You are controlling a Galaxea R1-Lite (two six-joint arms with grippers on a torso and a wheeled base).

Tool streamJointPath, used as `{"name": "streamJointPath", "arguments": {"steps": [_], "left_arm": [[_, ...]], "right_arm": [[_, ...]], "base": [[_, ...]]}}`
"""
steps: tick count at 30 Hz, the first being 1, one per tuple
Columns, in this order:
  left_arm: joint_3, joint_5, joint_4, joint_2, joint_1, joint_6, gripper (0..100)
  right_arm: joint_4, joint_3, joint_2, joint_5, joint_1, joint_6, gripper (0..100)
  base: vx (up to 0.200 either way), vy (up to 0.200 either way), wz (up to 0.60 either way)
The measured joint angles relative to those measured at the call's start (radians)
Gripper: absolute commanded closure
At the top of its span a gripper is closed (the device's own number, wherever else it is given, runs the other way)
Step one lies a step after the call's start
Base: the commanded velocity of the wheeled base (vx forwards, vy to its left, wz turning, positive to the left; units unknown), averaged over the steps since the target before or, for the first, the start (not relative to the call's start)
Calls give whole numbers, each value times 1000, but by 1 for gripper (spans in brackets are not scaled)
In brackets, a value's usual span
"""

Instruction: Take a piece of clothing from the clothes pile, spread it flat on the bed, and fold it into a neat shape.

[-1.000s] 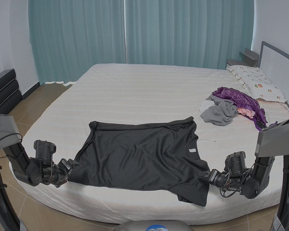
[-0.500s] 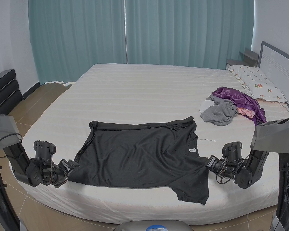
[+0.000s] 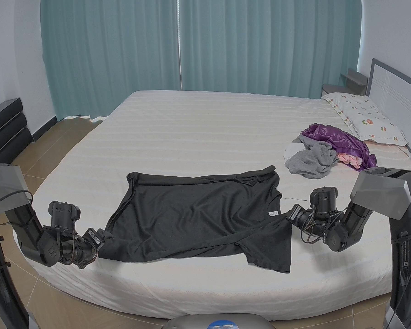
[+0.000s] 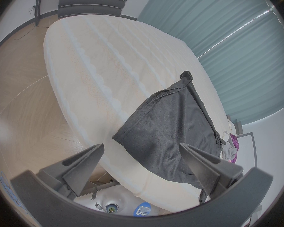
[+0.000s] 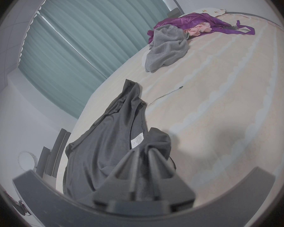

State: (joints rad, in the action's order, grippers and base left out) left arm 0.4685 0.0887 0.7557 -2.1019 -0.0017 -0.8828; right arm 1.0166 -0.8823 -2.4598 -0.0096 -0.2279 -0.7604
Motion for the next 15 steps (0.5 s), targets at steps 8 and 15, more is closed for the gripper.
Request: {"name": "streamJointPath", "arguments": {"steps": [8,15], "left_arm": [[1,0,0,-2,0,0,0],[1,0,0,-3,0,0,0]], "right_arm": [[31,-2,-21,13,-1,3,0],[60,134,61,67,0,1,0]], "base": [[0,0,0],[0,0,0]]}}
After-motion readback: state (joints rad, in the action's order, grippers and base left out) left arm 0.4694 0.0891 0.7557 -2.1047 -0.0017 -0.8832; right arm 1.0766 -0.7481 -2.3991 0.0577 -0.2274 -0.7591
